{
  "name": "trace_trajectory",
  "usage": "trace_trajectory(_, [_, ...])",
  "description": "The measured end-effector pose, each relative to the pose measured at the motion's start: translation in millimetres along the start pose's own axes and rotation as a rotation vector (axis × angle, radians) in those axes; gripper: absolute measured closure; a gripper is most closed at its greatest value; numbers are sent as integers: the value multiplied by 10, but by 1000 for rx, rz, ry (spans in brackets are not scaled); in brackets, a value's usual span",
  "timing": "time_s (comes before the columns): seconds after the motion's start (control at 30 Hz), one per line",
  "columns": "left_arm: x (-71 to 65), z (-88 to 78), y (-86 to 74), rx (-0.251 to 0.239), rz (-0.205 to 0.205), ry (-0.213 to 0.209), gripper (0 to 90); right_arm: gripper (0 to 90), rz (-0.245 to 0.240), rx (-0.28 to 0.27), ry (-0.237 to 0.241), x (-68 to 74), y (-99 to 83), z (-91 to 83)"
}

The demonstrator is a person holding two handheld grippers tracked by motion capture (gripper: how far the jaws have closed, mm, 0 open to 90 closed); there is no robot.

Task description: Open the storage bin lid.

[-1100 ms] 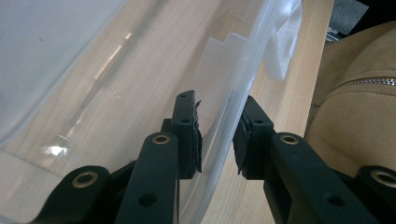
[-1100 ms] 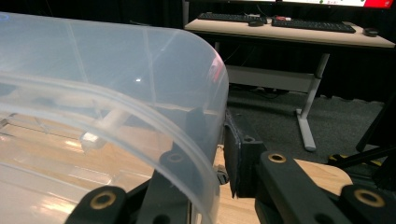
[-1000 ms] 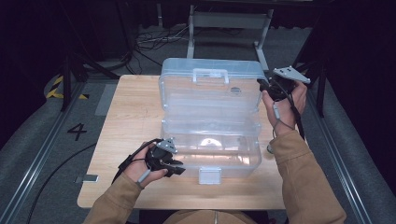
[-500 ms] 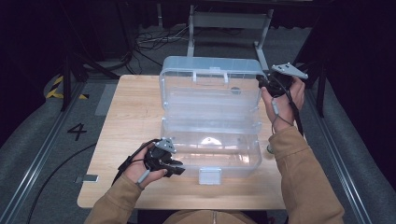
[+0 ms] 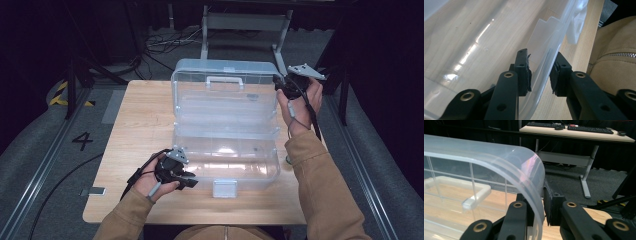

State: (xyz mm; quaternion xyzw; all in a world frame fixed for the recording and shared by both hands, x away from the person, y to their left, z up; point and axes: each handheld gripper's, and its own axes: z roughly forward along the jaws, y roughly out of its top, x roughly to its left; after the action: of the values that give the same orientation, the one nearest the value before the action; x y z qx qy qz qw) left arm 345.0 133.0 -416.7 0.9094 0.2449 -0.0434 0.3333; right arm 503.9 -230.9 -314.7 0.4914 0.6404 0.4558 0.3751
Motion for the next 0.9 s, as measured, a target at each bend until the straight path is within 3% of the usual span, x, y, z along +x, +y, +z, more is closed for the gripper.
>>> trace_trajectory(0.9, [-6,1,-1,1,-22,3,705,799,40,42,56,-135,-1,312])
